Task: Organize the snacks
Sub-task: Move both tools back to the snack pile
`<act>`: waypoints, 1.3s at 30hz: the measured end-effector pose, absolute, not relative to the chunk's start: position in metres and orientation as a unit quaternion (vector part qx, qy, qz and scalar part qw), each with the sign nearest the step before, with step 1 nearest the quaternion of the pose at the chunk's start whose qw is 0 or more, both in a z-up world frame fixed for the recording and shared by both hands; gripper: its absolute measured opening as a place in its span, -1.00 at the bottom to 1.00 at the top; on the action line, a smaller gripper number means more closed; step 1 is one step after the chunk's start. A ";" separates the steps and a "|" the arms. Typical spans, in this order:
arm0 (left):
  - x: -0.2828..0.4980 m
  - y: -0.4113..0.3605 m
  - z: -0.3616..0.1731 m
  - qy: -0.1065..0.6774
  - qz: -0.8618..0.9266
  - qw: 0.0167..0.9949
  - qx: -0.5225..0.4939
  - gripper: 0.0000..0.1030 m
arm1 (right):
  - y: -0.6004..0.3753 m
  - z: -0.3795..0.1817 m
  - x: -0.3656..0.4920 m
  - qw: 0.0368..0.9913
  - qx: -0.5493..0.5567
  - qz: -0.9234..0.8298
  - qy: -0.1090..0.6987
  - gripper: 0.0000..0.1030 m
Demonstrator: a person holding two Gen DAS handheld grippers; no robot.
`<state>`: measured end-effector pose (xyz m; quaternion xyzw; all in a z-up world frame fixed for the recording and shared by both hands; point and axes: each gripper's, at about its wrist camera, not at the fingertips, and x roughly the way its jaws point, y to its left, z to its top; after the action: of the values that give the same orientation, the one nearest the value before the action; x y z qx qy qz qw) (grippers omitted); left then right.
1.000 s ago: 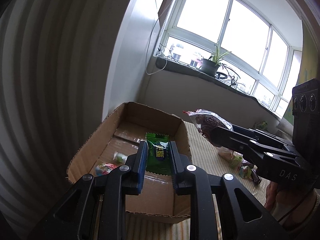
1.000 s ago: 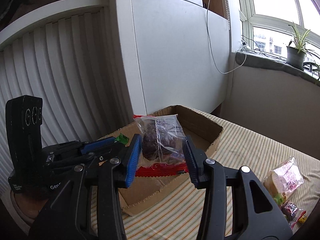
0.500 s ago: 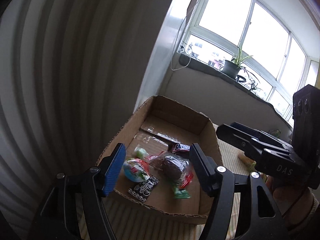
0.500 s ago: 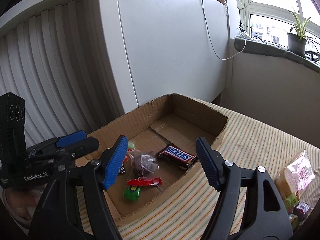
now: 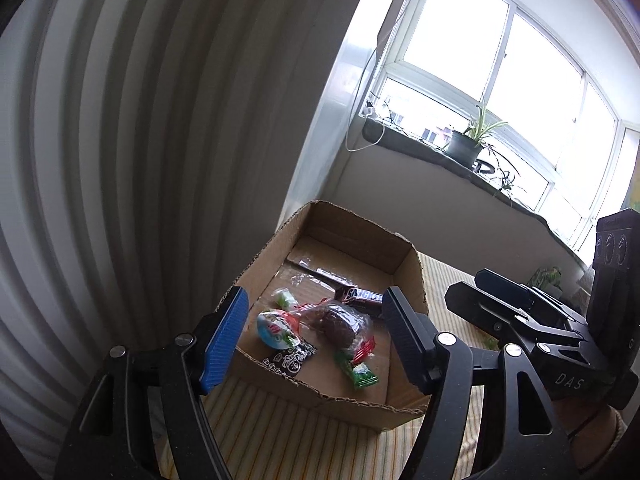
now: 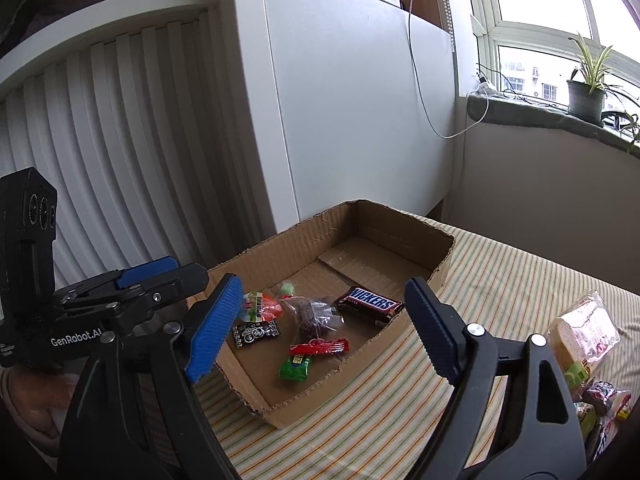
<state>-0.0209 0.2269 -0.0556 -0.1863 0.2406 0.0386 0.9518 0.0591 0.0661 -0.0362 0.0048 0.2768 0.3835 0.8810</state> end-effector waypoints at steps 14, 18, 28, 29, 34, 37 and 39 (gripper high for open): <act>-0.005 0.141 -0.024 0.243 -0.011 0.964 -0.110 0.42 | -0.047 -0.048 0.040 0.911 0.051 0.311 0.267 0.66; 0.004 0.100 -0.021 0.250 -0.042 0.964 -0.081 0.42 | -0.097 -0.058 0.035 0.923 0.064 0.266 0.269 0.66; 0.026 -0.004 -0.029 0.277 -0.137 0.951 -0.020 0.42 | -0.214 -0.096 0.025 0.935 0.097 0.139 0.310 0.66; 0.026 -0.011 -0.029 0.278 -0.145 0.950 -0.016 0.42 | -0.219 -0.097 0.025 0.935 0.102 0.134 0.311 0.66; 0.027 -0.028 -0.029 0.283 -0.160 0.946 -0.001 0.42 | -0.223 -0.097 0.029 0.937 0.101 0.129 0.310 0.66; 0.031 -0.031 -0.029 0.286 -0.159 0.945 0.000 0.42 | -0.218 -0.101 0.031 0.936 0.093 0.130 0.315 0.66; 0.033 -0.031 -0.028 0.286 -0.158 0.945 0.001 0.42 | -0.214 -0.105 0.033 0.934 0.090 0.127 0.321 0.66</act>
<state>0.0333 -0.0315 -0.0283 0.0010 0.2859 -0.1583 0.9451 0.0331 -0.2141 -0.1052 0.0901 0.3211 0.1271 0.9341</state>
